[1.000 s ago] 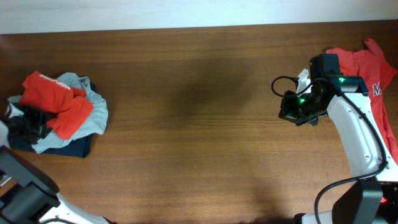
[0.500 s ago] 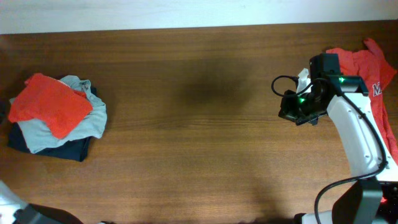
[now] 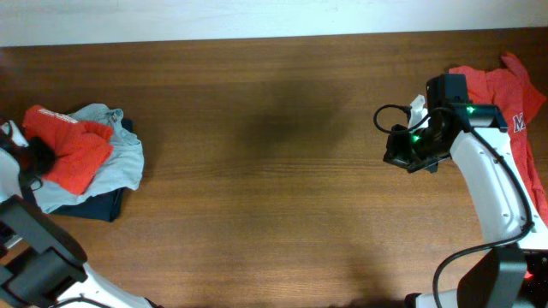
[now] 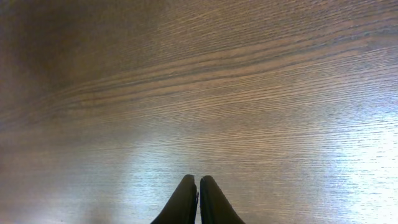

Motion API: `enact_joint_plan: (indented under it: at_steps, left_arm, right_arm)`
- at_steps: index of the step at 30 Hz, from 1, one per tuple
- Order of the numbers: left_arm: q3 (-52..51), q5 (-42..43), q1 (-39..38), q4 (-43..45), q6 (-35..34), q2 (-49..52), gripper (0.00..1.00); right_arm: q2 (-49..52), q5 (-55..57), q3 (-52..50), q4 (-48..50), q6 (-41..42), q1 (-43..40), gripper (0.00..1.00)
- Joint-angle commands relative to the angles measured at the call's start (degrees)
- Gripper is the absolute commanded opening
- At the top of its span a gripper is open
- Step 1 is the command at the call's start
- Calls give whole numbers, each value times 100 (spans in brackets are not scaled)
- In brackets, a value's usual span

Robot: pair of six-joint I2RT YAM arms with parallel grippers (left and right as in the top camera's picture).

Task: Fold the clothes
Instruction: 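Release the orange bundle on the stack and press it with the left gripper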

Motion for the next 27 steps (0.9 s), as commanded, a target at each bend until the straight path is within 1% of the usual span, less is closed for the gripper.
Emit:
enact_joint_plan:
  at_steps: [1,2,3,5,6,8,9,10,11,13,14,15,16,17,18,19,20,21,22,23,25,27]
  left_arm:
    - [125,579,271,118,-175,52,21]
    - [271,874,271,-9,-44,13,27]
    - [431,1012,262,-175,-26,-42,31]
    - [914,1469,197,-616,109,-232,34]
    - [1202,1862,149,-868,326,-352,37]
    - [1825,2682,-2,-1475,861,-612,41]
    - [2146,2953,-109,-1847,1169,-748,43]
    - [2369,3032,-208,-2159,1377,-859,43]
    - [2649,3034,-365,-2599,1670,-1025,43]
    - [2986,3034,-702,-3191,2041,-1403,43]
    - [3018,3032,-898,-3320,2055,-1663,43]
    - [3016,3032,-1001,-3399,2052,-1821,44]
    - [3016,3010,-1224,-3615,2050,-2164,45]
    - [3016,2924,-1373,-3794,2035,-2398,46]
    - [3016,2800,-1508,-3963,2000,-2590,50]
    - [3016,2597,-1670,-4155,1882,-2809,54]
    - [3016,2433,-1773,-4269,1770,-2931,55]
    - [3016,2124,-1941,-4426,1519,-3112,65]
    - [3016,1932,-2026,-4513,1373,-3200,76]
    - [3016,1696,-2129,-4640,1237,-3300,99]
    - [3016,1508,-2280,-4894,1215,-3449,99]
    - [3016,1510,-2312,-5029,1215,-3517,99]
  right_arm:
    - [-103,66,76,20,-39,17,10]
    - [-103,66,79,28,-39,17,13]
    - [-105,63,90,28,-61,17,15]
    - [-118,-59,188,17,-275,17,18]
    - [-184,-289,293,13,-496,17,22]
    - [-369,-503,474,15,-601,17,26]
    - [-485,-568,586,15,-645,17,28]
    - [-619,-629,710,15,-691,17,29]
    - [-782,-632,846,13,-706,17,30]
    - [-1244,-627,1156,13,-828,20,32]
    - [-1589,-627,1322,13,-944,17,34]
    - [-1709,-627,1373,13,-968,17,35]
    - [-2179,-627,1491,13,-964,17,41]
    - [-2350,-625,1502,13,-964,20,48]
    - [-2697,-623,1499,-13,-964,17,63]
    - [-2938,-621,1499,-68,-964,17,71]
    - [-3053,-619,1499,-107,-964,17,84]
    - [-3300,-619,1499,-190,-964,17,99]
    - [-3405,-612,1499,-225,-964,17,99]
    - [-3569,-601,1499,-306,-964,17,99]
    - [-3823,-601,1497,-435,-962,17,99]
    - [-3989,-601,1497,-507,-964,17,99]
